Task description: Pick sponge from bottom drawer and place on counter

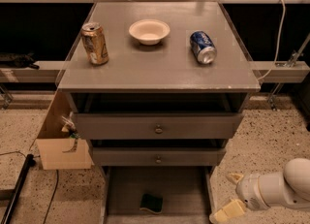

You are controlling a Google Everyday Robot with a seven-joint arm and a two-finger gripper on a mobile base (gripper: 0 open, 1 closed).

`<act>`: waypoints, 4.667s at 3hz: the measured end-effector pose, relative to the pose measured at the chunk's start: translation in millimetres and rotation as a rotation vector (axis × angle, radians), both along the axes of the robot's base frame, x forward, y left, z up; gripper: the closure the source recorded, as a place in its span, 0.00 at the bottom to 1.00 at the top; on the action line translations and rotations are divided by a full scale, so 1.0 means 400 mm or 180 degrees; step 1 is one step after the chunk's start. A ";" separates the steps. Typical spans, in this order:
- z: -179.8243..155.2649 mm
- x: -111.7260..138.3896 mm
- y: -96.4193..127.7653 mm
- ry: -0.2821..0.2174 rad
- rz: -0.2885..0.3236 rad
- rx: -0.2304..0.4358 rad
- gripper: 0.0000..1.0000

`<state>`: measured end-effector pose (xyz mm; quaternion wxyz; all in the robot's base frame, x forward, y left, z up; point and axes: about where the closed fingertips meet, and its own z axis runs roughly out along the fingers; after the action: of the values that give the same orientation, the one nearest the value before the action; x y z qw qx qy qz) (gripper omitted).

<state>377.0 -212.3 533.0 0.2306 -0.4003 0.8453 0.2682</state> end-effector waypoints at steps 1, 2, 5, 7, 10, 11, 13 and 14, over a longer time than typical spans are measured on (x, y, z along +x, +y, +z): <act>-0.014 0.006 0.009 -0.0006 0.0002 0.0013 0.00; -0.099 0.049 0.059 0.0025 0.0007 0.0068 0.00; -0.345 0.178 0.202 -0.0139 0.0018 0.0115 0.00; -0.435 0.185 0.233 -0.0155 -0.0079 0.0227 0.00; -0.559 0.252 0.266 -0.0386 -0.0310 0.0323 0.00; -0.564 0.239 0.286 -0.0642 -0.0270 0.0432 0.00; -0.619 0.292 0.414 -0.1230 -0.0231 0.0681 0.00; -0.661 0.340 0.437 -0.1336 -0.0253 0.0588 0.00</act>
Offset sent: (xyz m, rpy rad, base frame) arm 0.0422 0.0457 -0.0816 0.0406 0.0163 -0.0018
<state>513.2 -37.4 268.6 0.4475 -0.3910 0.7658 0.2460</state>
